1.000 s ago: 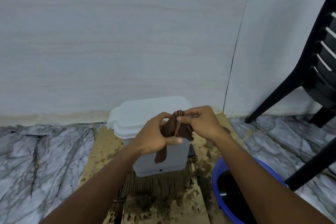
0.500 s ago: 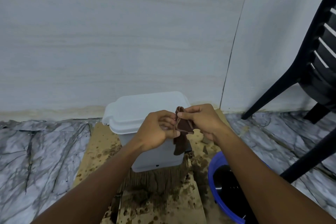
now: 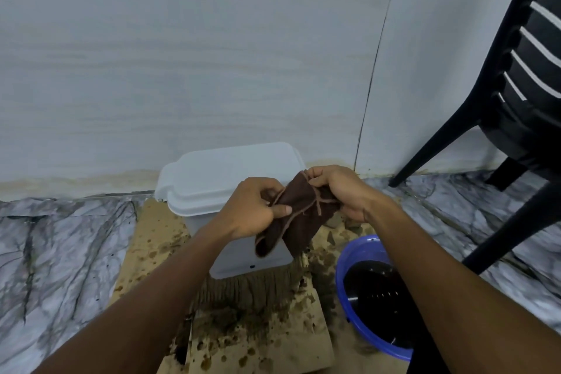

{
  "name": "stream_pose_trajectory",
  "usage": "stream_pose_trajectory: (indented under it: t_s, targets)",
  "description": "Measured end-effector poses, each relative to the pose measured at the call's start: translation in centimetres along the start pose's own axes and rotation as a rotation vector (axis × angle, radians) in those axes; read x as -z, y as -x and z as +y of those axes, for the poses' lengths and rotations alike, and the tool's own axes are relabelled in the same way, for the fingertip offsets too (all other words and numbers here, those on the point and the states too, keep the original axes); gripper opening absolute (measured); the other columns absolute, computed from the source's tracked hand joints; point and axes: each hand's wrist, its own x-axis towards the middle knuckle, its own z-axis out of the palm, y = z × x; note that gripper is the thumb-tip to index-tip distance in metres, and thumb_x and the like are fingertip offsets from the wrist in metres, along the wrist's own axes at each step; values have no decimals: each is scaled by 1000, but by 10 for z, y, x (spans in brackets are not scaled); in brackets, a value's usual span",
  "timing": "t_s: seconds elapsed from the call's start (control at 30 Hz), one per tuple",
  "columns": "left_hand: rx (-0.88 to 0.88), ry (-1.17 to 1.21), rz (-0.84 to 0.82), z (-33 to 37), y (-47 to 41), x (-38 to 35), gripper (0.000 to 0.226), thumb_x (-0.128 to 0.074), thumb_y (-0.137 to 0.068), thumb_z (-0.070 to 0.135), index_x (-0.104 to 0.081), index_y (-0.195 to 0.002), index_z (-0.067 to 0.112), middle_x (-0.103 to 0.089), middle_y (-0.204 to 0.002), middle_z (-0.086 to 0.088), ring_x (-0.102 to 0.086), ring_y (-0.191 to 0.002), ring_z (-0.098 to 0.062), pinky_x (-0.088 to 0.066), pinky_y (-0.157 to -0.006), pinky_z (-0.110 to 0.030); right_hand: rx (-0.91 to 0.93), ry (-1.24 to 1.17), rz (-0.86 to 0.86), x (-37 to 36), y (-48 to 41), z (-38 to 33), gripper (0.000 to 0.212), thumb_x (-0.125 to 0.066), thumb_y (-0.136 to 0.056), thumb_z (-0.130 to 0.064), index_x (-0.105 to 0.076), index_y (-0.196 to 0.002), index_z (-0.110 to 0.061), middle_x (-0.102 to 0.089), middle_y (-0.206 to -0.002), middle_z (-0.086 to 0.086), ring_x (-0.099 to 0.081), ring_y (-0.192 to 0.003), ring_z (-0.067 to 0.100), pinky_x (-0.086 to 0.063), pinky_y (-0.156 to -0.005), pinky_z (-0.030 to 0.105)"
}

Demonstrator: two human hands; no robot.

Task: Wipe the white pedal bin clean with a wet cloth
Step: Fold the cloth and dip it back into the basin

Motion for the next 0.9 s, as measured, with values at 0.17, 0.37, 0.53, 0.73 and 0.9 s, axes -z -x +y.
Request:
stream_pose_trajectory:
  t_s: [0.17, 0.37, 0.53, 0.73, 0.9]
  targets:
    - [-4, 26, -60, 5, -3, -14, 8, -73, -91, 17, -66, -92, 20, -76, -91, 5, -72, -91, -14, -57, -90, -49, 37, 74, 81, 15, 5, 5, 23, -48, -97, -3, -70, -94, -5, -69, -85, 15, -64, -79, 28, -54, -77, 38]
    - [-58, 6, -95, 22, -14, -33, 8, -75, -92, 16, -72, -95, 22, -77, -91, 3, -74, -83, -11, -61, -81, -40, 150, 515, 42, 50, 24, 18, 19, -86, -76, -21, -80, -94, -19, -79, -91, -1, -75, -89, 17, -61, -86, 39]
    - [-68, -108, -217, 27, -26, -60, 25, -86, -79, 16, -74, -98, 26, -75, -93, 4, -71, -88, -8, -55, -82, -28, 126, 528, 76, 94, 48, 21, 10, -87, -73, -8, -81, -78, -15, -77, -74, 4, -68, -67, 10, -57, -71, 28]
    - [-47, -186, -403, -10, -16, -147, 17, -76, -85, 8, -77, -99, 16, -74, -97, 4, -66, -91, -6, -51, -86, -25, -5, 495, 128, 137, 83, 119, 11, -88, -73, -10, -81, -81, -13, -77, -73, 1, -71, -70, 14, -58, -70, 31]
    - [34, -102, -655, -70, 16, -217, 21, -74, -80, 8, -77, -98, 18, -77, -96, 5, -72, -97, -10, -58, -92, -42, -172, 481, 158, 135, 105, 227, 23, -87, -72, -2, -75, -84, -17, -75, -79, 5, -70, -73, 14, -58, -74, 34]
